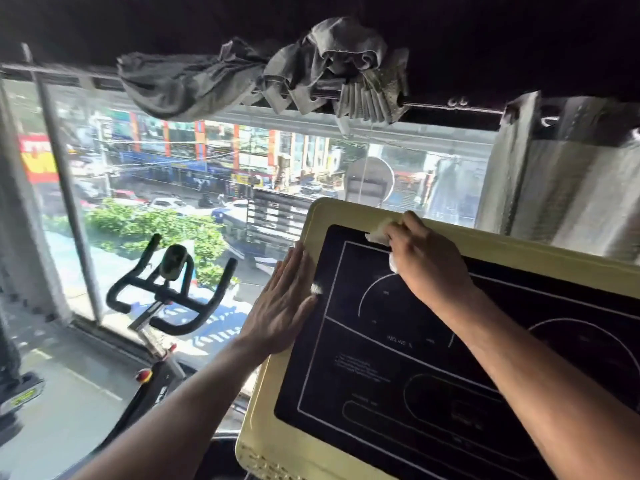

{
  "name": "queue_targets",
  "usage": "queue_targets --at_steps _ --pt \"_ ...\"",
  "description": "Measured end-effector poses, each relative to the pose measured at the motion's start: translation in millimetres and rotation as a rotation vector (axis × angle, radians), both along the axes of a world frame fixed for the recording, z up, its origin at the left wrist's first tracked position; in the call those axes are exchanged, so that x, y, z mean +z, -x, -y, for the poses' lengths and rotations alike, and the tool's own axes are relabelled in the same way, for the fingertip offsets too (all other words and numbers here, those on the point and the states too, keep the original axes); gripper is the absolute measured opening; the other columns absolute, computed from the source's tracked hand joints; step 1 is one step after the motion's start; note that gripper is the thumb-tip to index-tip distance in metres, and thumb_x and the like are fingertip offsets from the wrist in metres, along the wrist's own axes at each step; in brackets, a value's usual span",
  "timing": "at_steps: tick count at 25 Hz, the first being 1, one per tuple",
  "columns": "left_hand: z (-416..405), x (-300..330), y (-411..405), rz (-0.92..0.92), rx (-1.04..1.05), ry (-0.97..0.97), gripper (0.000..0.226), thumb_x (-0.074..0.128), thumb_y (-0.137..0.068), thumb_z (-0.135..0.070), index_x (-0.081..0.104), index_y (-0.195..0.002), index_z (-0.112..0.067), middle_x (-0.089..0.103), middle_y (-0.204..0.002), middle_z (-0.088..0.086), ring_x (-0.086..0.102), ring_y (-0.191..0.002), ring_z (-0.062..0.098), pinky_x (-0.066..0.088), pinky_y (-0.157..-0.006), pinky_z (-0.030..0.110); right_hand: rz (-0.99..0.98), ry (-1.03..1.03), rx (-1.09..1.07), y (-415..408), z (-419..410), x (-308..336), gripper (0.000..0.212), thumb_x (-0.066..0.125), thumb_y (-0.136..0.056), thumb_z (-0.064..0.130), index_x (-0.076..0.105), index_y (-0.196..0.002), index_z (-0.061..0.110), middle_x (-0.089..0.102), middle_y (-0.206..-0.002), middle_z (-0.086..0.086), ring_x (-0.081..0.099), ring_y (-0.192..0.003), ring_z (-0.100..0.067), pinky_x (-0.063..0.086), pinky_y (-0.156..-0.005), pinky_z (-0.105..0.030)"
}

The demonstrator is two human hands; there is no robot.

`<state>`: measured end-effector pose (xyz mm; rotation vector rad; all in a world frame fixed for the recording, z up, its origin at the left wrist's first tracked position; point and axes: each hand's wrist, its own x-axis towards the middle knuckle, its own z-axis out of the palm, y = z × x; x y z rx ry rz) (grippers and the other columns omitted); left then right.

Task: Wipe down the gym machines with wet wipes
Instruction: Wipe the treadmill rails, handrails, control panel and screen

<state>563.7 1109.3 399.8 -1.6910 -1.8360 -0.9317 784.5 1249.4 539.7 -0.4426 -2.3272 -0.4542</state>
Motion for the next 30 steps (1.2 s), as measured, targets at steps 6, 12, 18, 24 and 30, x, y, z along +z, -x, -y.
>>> queue_targets --at_steps 6,12,18,24,30 --pt "-6.5 -7.7 9.0 0.109 -0.167 -0.034 0.066 0.014 -0.110 -0.047 0.005 -0.165 -0.010 -0.006 -0.173 0.007 0.000 -0.160 0.029 0.009 -0.129 0.051 -0.054 0.063 -0.019 60.1 28.1 -19.0 0.035 0.067 -0.089 0.003 0.066 -0.123 0.007 0.061 -0.113 -0.008 0.065 -0.084 -0.020 0.059 -0.062 -0.030" --pt "-10.3 -13.6 13.7 0.169 -0.246 -0.069 0.061 0.021 -0.110 -0.035 0.009 -0.164 -0.009 -0.003 -0.174 0.006 0.000 -0.160 0.028 0.011 -0.128 0.054 0.105 -0.094 0.015 15.4 50.9 -90.7 0.039 0.064 -0.093 0.000 0.066 -0.130 0.010 0.060 -0.112 -0.004 0.060 -0.086 -0.017 0.053 -0.075 -0.037" --pt "-11.2 -13.9 13.4 0.148 -0.237 -0.068 0.062 0.026 -0.108 -0.029 0.005 -0.165 -0.014 -0.004 -0.174 0.003 0.000 -0.160 0.025 0.006 -0.129 0.046 -0.260 -0.057 -0.152 14.3 13.9 -40.4 0.042 0.073 -0.080 -0.009 0.073 -0.118 0.010 0.065 -0.104 -0.009 0.062 -0.088 -0.026 0.058 -0.078 -0.040" --pt "-8.0 -12.3 12.9 0.136 -0.218 -0.040 0.063 0.029 -0.108 -0.024 0.002 -0.165 -0.014 -0.006 -0.174 0.004 -0.003 -0.160 0.024 0.006 -0.129 0.049 -0.131 -0.052 -0.092 60.1 60.9 -89.8 0.044 0.071 -0.079 -0.004 0.069 -0.122 0.006 0.063 -0.111 -0.009 0.064 -0.089 -0.025 0.054 -0.075 -0.041" --pt "-9.4 -3.8 8.7 0.026 -0.117 -0.052 0.064 0.023 -0.109 -0.034 0.004 -0.165 -0.011 -0.004 -0.174 0.006 -0.001 -0.160 0.024 0.001 -0.129 0.048 -0.399 0.005 -0.375 -31.3 9.8 -66.6 0.045 0.070 -0.081 -0.002 0.070 -0.123 0.015 0.065 -0.110 -0.004 0.066 -0.092 -0.027 0.054 -0.075 -0.045"
